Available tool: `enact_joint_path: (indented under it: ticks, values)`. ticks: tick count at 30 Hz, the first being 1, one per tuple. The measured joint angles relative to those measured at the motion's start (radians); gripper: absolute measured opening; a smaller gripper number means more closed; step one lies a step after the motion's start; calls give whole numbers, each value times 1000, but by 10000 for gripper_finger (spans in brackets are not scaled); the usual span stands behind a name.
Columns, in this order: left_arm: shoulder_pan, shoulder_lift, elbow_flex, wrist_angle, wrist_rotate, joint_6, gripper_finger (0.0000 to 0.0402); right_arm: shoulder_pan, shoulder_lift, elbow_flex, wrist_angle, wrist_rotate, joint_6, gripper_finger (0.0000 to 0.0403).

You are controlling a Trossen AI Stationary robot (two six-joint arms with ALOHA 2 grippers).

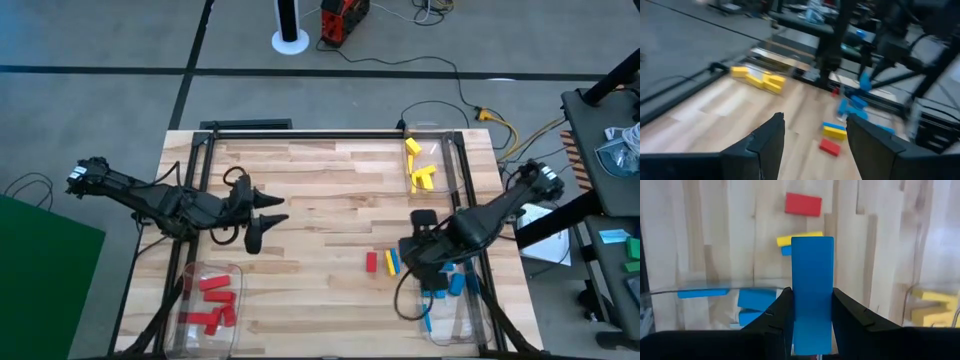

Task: Sort blocks
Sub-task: Put the blue block into the bottom right transparent bin

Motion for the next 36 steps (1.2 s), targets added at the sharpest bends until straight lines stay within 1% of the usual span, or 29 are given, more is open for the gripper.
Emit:
enact_joint_path:
  ticks: [5, 9, 15, 19, 22, 26, 33, 36]
  values:
    - [0, 0, 0, 0, -130, 1, 190, 15, -117, -138, 34, 1, 67, 92]
    - [1, 0, 0, 7, -176, 1, 190, 41, -184, -232, 52, -1, 117, 92]
    - [6, 0, 0, 17, -180, 1, 190, 107, -248, -344, 106, -11, 181, 92]
    - [8, 0, 0, 20, -209, 1, 190, 159, -279, -420, 169, -13, 241, 92]
    - [13, 1, 0, 20, -219, 1, 190, 196, -292, -472, 217, -36, 282, 92]
    - [25, 1, 0, 21, -220, 1, 190, 241, -295, -530, 260, -37, 310, 92]
    - [41, 1, 0, 25, -220, 1, 190, 260, -290, -597, 260, -37, 313, 92]
    - [45, 1, 0, 26, -220, 1, 190, 260, -290, -602, 263, -37, 311, 107]
